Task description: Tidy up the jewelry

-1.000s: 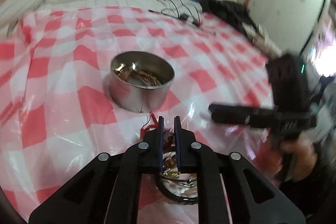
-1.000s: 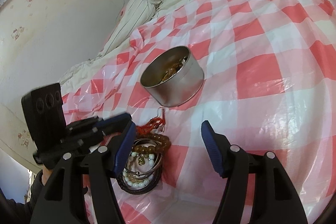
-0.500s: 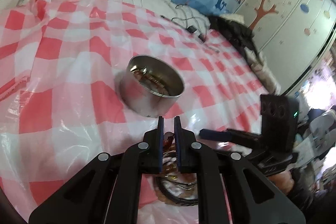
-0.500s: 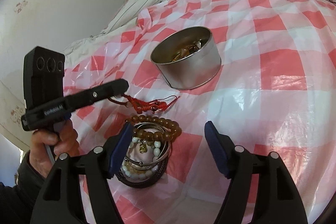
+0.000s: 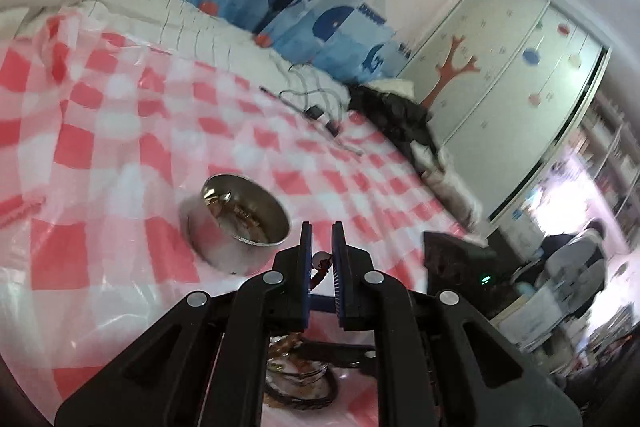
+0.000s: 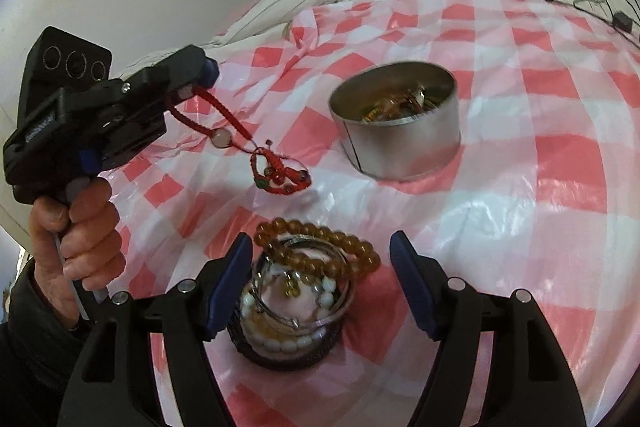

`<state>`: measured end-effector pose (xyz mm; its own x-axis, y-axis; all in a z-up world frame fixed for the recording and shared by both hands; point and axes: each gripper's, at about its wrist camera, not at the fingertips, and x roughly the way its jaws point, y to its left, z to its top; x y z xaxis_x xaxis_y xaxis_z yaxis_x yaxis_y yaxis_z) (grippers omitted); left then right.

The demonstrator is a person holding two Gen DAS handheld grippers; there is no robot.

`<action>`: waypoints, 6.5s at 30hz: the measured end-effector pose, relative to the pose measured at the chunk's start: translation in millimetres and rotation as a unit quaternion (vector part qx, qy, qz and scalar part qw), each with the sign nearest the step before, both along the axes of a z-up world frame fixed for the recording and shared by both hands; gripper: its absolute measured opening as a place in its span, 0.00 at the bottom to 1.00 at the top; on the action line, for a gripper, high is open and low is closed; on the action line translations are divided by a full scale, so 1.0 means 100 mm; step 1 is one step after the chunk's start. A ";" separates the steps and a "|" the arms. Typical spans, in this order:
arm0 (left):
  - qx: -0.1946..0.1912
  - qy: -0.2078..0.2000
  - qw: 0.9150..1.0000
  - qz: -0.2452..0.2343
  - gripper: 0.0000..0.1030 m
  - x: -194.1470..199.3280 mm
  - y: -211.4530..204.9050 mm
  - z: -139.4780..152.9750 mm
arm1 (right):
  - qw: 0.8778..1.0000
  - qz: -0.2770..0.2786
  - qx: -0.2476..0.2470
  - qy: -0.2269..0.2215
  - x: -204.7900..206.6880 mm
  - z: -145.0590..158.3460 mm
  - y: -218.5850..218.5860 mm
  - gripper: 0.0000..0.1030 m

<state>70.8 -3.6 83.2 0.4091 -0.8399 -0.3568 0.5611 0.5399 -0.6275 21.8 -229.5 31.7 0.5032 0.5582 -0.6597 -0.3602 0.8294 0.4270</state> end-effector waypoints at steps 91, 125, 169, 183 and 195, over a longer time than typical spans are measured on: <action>0.253 -0.022 0.967 0.005 0.43 0.04 -0.50 -0.34 | 0.989 -0.034 0.141 -0.004 0.05 0.32 -0.64 0.10; 0.346 -0.023 0.933 -0.100 0.09 0.04 -1.36 -0.60 | 0.965 -0.151 0.214 0.028 0.07 0.00 -1.28 0.10; 0.212 -0.043 0.976 -0.018 0.09 0.43 -0.68 0.12 | 0.964 -0.096 0.244 -0.039 0.62 0.57 -0.91 0.10; 0.296 -0.042 0.954 0.007 0.46 0.41 -0.78 -0.04 | 0.989 -0.117 0.095 0.002 0.55 0.32 -0.77 0.33; 0.402 -0.089 0.911 -0.020 0.57 -0.31 -0.68 -0.16 | 0.987 -0.105 0.118 0.031 -0.05 0.10 -0.82 0.49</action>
<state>39.8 -71.4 66.7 0.4949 -0.3513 -0.7948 0.6444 0.7619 0.0646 17.3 -311.4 41.6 0.5875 0.5873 -0.5566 -0.1576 0.7578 0.6332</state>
